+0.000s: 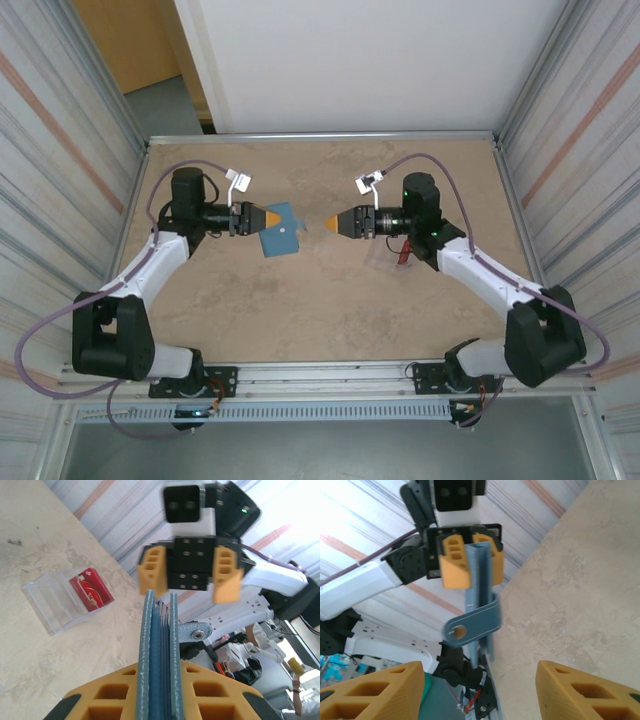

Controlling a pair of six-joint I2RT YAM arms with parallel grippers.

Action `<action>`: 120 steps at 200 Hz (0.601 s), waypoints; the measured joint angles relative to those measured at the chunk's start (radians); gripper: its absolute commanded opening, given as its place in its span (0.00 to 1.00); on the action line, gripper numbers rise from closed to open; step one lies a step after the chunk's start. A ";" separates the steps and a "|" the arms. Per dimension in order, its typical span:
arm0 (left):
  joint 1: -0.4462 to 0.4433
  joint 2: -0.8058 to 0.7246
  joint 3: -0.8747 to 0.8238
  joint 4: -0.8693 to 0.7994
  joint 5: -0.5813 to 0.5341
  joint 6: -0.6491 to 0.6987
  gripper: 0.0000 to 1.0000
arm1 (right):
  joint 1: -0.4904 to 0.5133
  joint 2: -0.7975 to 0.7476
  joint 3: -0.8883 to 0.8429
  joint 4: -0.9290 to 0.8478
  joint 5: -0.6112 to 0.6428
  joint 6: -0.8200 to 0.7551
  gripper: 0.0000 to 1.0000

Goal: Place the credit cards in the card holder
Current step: Close the button on the card holder.

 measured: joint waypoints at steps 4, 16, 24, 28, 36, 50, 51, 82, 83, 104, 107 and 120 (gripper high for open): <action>-0.002 0.000 0.001 0.000 0.005 0.002 0.00 | 0.000 0.016 0.002 0.012 -0.005 0.008 0.55; -0.005 0.000 0.006 -0.004 0.018 0.010 0.00 | 0.003 0.056 0.009 0.046 -0.021 0.037 0.53; -0.005 0.000 0.009 -0.010 0.024 0.018 0.00 | 0.008 0.076 0.016 0.064 -0.034 0.051 0.51; -0.005 0.000 0.011 -0.014 0.028 0.021 0.00 | 0.011 0.086 0.021 0.074 -0.040 0.054 0.50; -0.005 0.000 0.013 -0.017 0.031 0.025 0.00 | 0.022 0.100 0.032 0.086 -0.050 0.061 0.48; -0.005 0.000 0.018 -0.023 0.038 0.028 0.00 | 0.044 0.121 0.053 0.107 -0.070 0.066 0.45; -0.005 0.000 0.018 -0.023 0.039 0.028 0.00 | 0.046 0.124 0.056 0.109 -0.072 0.065 0.45; -0.005 0.000 0.021 -0.023 0.045 0.028 0.00 | 0.089 0.150 0.076 0.163 -0.111 0.083 0.43; -0.005 0.000 0.021 -0.023 0.045 0.028 0.00 | 0.090 0.150 0.076 0.164 -0.113 0.084 0.43; -0.005 0.000 0.022 -0.023 0.045 0.028 0.00 | 0.111 0.162 0.080 0.181 -0.124 0.085 0.40; -0.005 0.000 0.022 -0.023 0.045 0.028 0.00 | 0.114 0.165 0.082 0.184 -0.126 0.085 0.39; -0.005 0.000 0.023 -0.023 0.045 0.028 0.00 | 0.126 0.179 0.095 0.186 -0.135 0.088 0.39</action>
